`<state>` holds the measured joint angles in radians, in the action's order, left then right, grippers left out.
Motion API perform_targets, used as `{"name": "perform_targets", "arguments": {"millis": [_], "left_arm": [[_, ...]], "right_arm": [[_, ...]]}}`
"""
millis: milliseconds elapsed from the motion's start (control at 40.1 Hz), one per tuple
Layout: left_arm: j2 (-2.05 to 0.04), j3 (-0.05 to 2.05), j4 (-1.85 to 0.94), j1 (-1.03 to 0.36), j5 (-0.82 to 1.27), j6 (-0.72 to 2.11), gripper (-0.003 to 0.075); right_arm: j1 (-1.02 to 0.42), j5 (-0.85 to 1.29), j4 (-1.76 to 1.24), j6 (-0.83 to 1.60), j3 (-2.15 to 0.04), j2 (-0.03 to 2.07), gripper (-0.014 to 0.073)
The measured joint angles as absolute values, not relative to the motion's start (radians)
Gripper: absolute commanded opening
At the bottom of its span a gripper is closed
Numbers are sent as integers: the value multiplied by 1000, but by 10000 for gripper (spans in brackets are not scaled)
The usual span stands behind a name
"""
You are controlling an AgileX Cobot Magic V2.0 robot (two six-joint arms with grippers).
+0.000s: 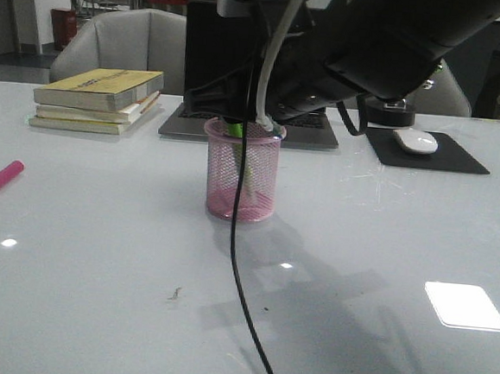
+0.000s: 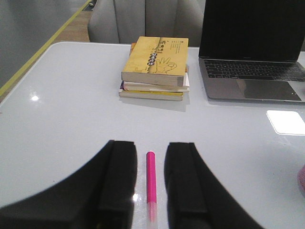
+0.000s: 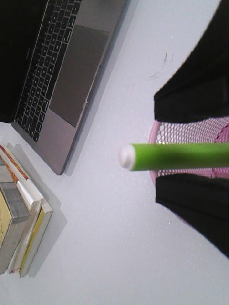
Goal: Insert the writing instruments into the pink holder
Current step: 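Lower the green marker into the holder and open the right gripper, then withdraw the right gripper away from the holder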
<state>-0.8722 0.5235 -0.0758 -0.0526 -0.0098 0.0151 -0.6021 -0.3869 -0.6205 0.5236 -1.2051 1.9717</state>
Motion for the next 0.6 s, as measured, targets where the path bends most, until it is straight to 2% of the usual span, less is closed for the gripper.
{"name": "perform_targets", "arguments": {"millis": [299, 499, 598], "left_arm": [[-872, 523, -76, -53, -10, 15, 234], [-872, 523, -76, -53, -10, 15, 234], [-872, 523, -76, -53, -10, 15, 234]], "right_arm": [[-602, -353, -625, 531, -1203, 1907, 412], [-560, -264, -627, 656, -1203, 1717, 411], [-490, -169, -643, 687, -1203, 1609, 376]]}}
